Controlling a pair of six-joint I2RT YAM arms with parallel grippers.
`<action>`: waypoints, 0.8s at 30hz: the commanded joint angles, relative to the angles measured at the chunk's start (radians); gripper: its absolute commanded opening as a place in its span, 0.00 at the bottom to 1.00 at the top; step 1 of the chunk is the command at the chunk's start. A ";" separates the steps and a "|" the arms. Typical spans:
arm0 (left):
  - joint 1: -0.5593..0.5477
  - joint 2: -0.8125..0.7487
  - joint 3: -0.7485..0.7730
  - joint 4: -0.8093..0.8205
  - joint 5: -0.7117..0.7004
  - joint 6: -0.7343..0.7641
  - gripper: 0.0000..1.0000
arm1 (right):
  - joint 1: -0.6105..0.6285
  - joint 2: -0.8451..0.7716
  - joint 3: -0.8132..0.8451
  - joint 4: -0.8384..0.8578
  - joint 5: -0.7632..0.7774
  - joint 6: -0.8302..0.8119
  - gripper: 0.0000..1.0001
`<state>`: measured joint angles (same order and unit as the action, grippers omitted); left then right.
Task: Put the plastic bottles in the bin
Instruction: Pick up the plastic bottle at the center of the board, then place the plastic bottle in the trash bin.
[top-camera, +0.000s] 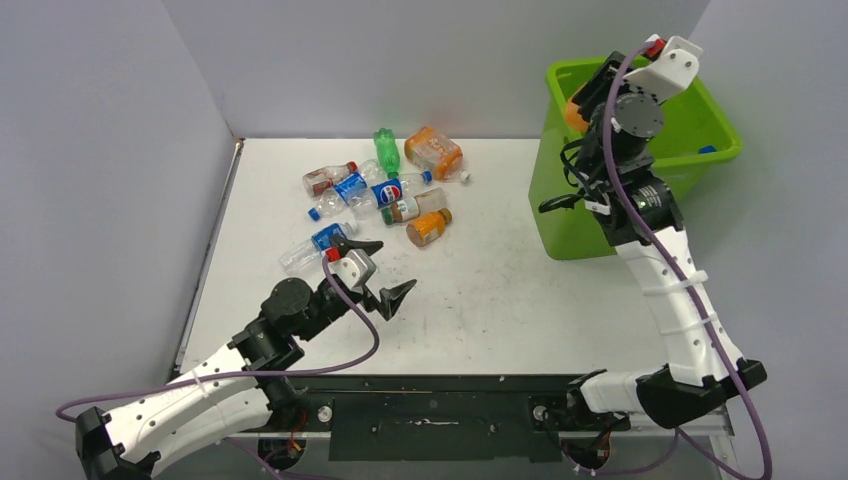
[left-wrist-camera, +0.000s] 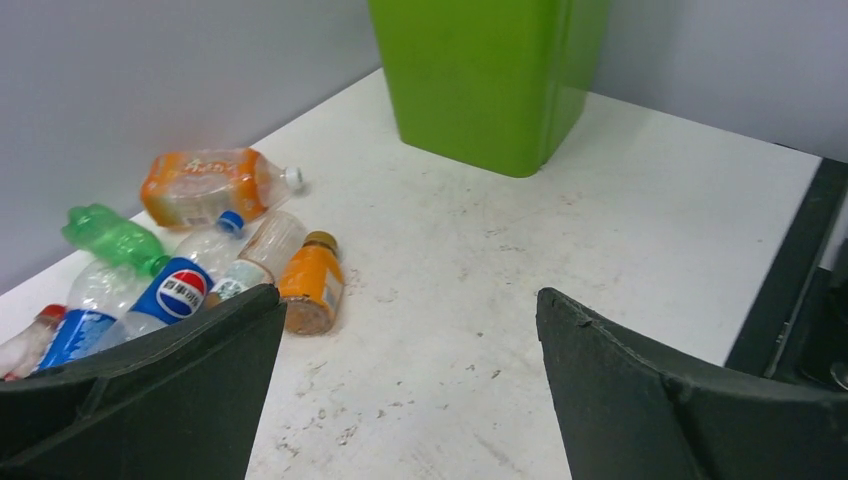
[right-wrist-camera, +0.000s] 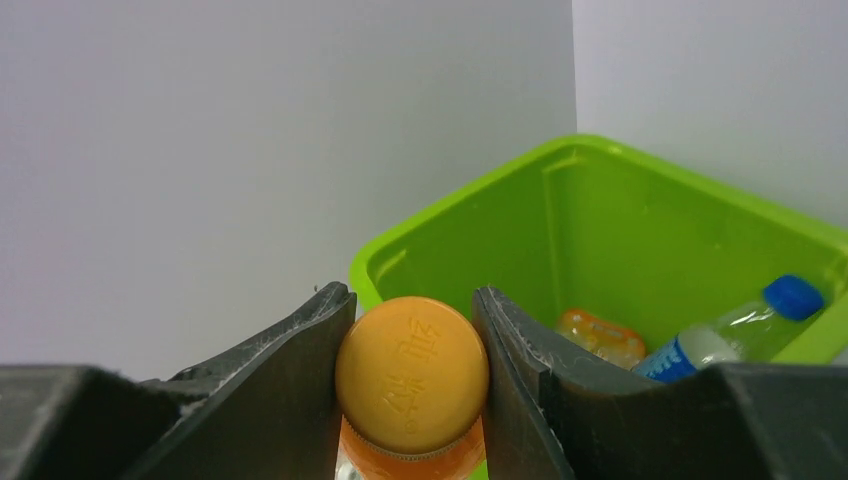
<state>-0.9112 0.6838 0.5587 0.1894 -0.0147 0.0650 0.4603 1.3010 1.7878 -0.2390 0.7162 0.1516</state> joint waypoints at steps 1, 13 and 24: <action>-0.010 -0.007 -0.005 0.060 -0.151 0.045 0.96 | -0.031 -0.031 -0.141 0.215 0.024 0.090 0.05; -0.008 -0.026 -0.003 0.057 -0.388 0.075 0.96 | -0.327 0.099 -0.212 0.223 0.015 0.317 0.05; -0.003 0.010 0.009 0.044 -0.508 0.084 0.96 | -0.383 0.135 -0.198 0.180 -0.183 0.401 0.90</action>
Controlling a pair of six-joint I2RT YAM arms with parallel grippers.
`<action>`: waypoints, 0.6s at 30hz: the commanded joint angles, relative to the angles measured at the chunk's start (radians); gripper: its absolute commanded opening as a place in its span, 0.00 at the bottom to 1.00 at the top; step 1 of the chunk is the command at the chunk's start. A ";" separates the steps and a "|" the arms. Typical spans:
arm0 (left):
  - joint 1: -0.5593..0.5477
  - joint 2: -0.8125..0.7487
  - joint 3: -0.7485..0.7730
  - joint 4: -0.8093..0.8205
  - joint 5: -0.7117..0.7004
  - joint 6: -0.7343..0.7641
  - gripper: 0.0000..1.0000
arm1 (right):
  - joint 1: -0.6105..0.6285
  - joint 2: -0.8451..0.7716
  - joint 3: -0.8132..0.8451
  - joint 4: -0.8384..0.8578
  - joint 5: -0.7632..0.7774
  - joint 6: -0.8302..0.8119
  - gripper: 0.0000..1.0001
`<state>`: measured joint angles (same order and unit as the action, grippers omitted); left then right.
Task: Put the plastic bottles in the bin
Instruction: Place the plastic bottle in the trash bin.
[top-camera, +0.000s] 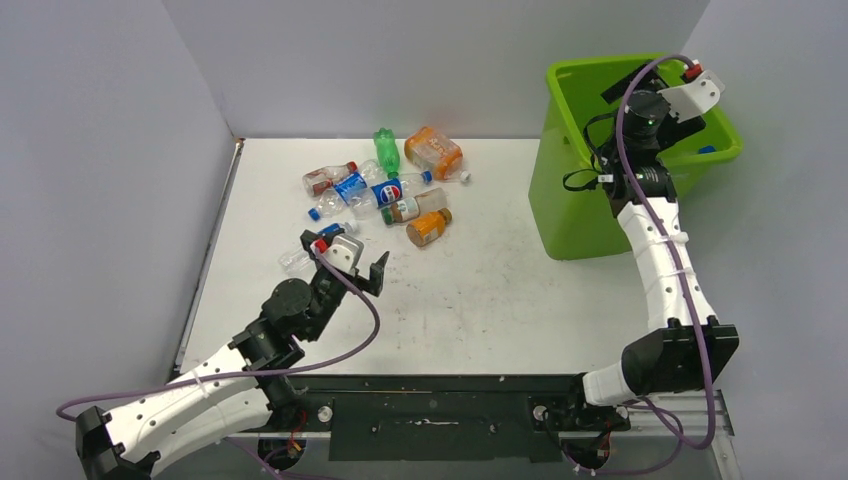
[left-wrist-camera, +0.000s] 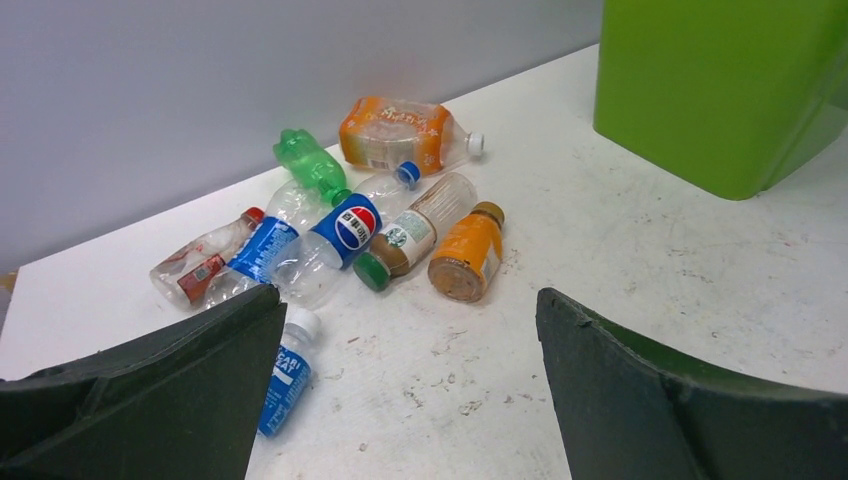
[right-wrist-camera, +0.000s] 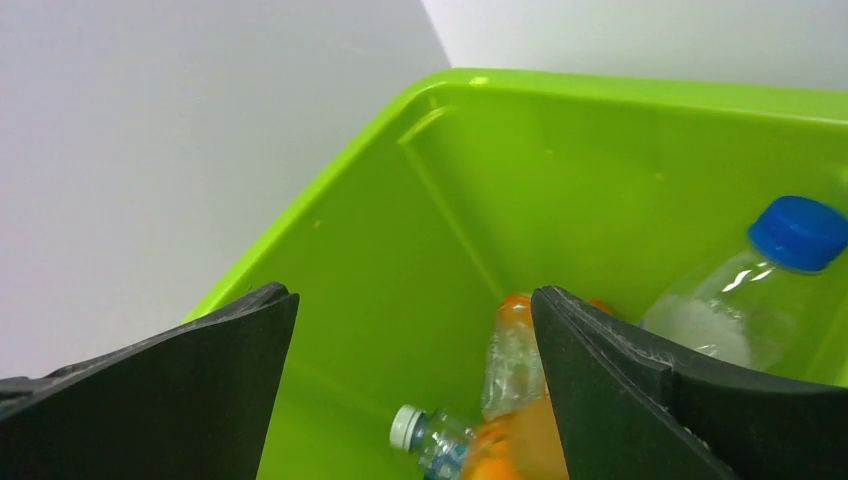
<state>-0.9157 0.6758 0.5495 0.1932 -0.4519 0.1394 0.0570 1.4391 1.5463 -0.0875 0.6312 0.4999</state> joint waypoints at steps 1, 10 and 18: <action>0.002 0.022 0.021 0.036 -0.083 0.007 0.96 | 0.049 0.000 0.085 0.018 -0.097 0.051 0.90; 0.027 0.022 0.045 0.009 -0.187 -0.061 0.96 | 0.482 -0.182 0.023 0.159 -0.132 -0.150 0.90; 0.075 0.108 0.140 -0.145 -0.136 -0.104 0.96 | 0.742 -0.409 -0.572 0.260 -0.376 0.068 0.90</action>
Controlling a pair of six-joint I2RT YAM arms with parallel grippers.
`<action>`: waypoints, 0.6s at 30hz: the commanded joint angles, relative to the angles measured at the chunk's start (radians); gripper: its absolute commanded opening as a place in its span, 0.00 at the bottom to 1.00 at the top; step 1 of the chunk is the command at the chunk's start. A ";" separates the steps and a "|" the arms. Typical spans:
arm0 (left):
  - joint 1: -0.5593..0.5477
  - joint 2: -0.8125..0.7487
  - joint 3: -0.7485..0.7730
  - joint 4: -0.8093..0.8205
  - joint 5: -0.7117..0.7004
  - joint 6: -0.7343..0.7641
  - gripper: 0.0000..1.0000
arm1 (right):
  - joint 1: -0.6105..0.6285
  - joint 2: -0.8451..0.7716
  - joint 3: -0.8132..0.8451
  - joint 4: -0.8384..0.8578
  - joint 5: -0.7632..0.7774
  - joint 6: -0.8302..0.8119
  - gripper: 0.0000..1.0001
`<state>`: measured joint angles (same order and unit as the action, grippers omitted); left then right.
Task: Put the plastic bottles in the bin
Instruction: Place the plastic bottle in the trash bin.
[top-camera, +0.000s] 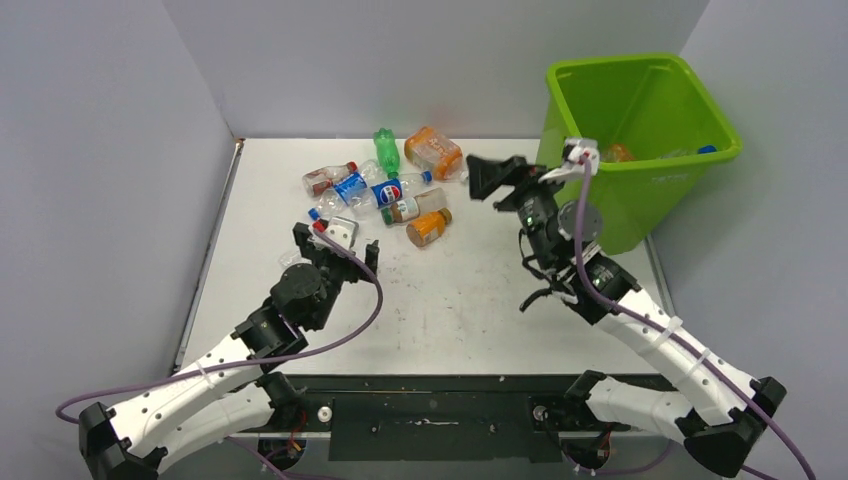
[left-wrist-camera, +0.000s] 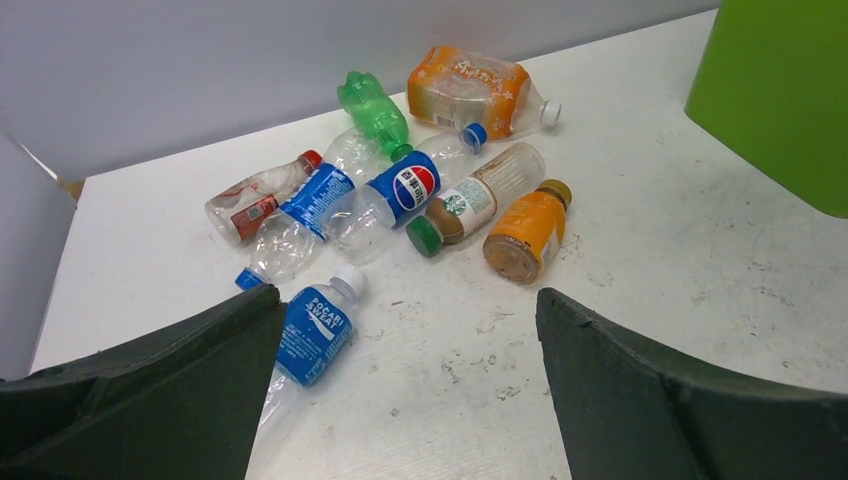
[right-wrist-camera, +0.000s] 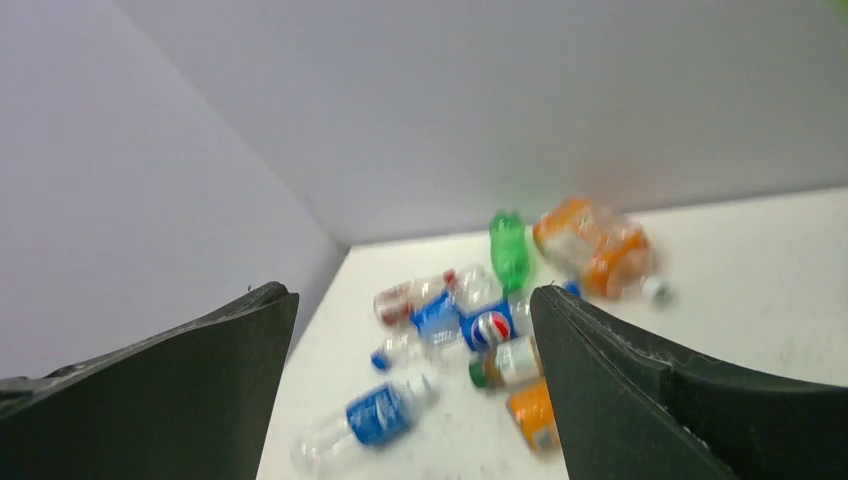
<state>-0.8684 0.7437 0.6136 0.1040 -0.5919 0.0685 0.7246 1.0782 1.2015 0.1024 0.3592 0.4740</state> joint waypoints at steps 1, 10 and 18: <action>0.038 0.053 0.086 -0.065 -0.006 -0.037 0.96 | 0.102 -0.069 -0.287 0.082 -0.090 0.096 0.90; 0.414 0.244 0.281 -0.438 0.216 -0.320 0.96 | 0.197 -0.199 -0.734 0.122 -0.063 0.228 0.90; 0.582 0.534 0.415 -0.513 0.277 -0.272 0.96 | 0.284 -0.244 -0.976 0.226 -0.049 0.421 0.90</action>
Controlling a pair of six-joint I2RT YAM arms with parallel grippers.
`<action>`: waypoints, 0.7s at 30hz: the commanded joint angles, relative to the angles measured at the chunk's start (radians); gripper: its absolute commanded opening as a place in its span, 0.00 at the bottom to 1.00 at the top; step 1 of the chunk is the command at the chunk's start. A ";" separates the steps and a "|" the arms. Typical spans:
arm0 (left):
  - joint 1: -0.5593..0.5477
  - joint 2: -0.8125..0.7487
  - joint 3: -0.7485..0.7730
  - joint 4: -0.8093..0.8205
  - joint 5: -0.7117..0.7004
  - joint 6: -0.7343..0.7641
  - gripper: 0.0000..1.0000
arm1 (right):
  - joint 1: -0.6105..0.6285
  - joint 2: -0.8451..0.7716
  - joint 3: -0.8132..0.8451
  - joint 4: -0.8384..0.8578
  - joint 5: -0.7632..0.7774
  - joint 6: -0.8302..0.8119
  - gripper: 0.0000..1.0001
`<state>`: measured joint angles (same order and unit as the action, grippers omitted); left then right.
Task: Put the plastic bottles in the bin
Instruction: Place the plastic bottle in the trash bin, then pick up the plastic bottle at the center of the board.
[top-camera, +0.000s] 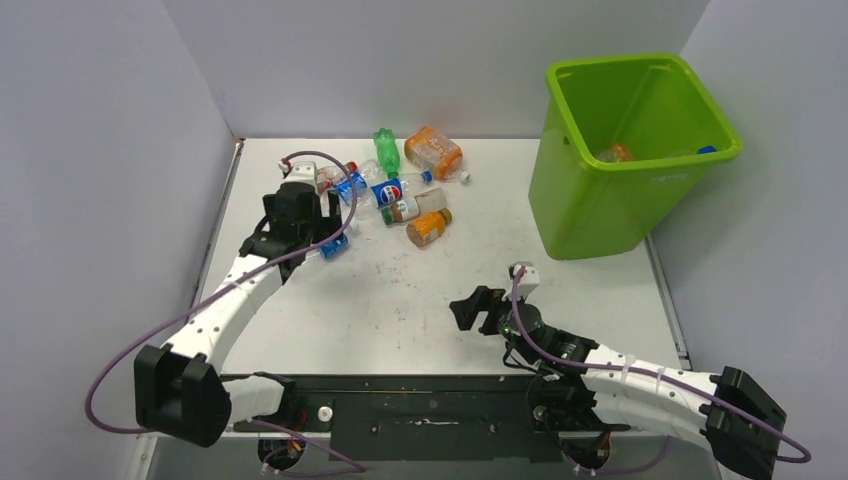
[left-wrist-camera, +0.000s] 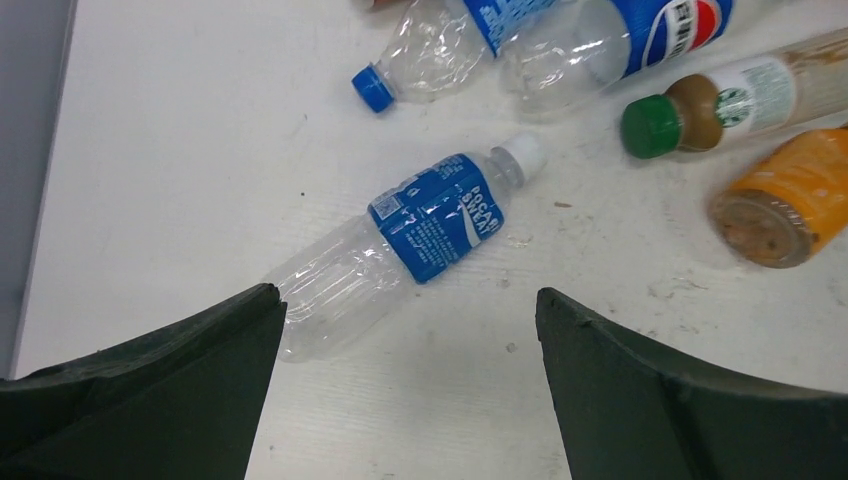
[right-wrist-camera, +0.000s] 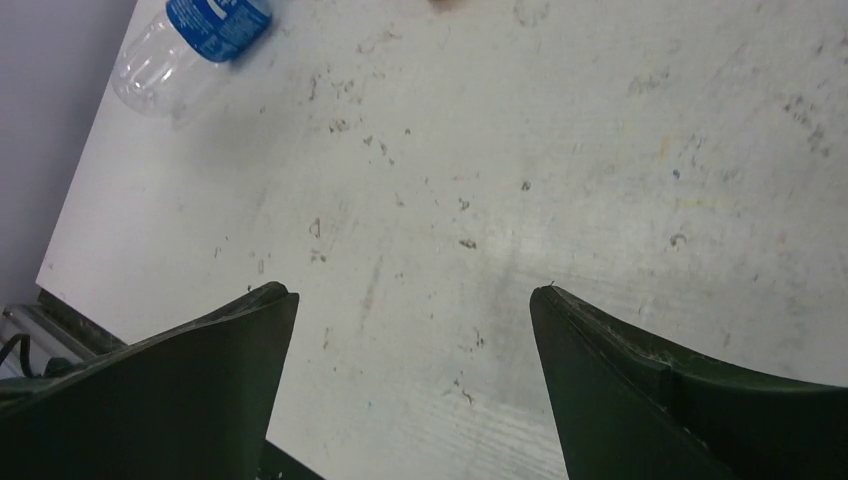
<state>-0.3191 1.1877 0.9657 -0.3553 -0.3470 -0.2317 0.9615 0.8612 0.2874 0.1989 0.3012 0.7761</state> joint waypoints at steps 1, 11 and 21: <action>0.032 0.109 0.063 -0.030 0.023 0.066 0.96 | 0.067 -0.030 -0.071 0.132 0.018 0.125 0.90; 0.001 0.320 0.147 -0.032 0.012 0.378 0.96 | 0.190 -0.055 -0.066 0.096 0.043 0.158 0.90; -0.021 0.515 0.181 0.001 -0.102 0.386 0.96 | 0.210 -0.134 -0.024 0.000 0.060 0.154 0.90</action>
<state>-0.3481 1.6642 1.1061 -0.3847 -0.3885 0.1535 1.1625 0.7742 0.2092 0.2108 0.3260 0.9218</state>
